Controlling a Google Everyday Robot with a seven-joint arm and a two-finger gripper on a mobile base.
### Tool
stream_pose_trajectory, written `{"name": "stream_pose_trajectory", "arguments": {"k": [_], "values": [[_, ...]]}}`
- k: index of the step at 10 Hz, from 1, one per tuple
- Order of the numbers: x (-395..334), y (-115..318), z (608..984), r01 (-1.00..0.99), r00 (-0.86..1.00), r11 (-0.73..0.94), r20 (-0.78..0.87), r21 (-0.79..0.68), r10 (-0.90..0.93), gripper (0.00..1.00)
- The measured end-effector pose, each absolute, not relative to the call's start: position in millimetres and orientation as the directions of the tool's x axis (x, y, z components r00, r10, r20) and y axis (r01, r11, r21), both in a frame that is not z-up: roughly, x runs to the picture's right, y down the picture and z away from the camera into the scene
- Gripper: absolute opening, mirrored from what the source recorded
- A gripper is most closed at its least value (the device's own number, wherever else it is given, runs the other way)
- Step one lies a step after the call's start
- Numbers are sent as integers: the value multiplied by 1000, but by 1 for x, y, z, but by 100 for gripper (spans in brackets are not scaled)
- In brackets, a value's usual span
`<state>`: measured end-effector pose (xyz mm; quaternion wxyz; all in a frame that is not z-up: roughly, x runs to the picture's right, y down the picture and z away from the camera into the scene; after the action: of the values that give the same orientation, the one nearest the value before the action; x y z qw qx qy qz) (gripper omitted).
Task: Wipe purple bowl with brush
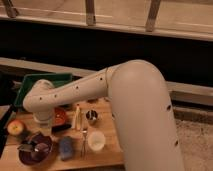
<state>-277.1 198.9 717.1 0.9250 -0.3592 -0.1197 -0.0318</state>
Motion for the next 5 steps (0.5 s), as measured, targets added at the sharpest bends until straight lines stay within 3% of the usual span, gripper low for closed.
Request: {"name": "stream_pose_trajectory", "arguments": {"k": [5], "values": [[-252,207,717,97,975,730,212,-677,68,0]]}}
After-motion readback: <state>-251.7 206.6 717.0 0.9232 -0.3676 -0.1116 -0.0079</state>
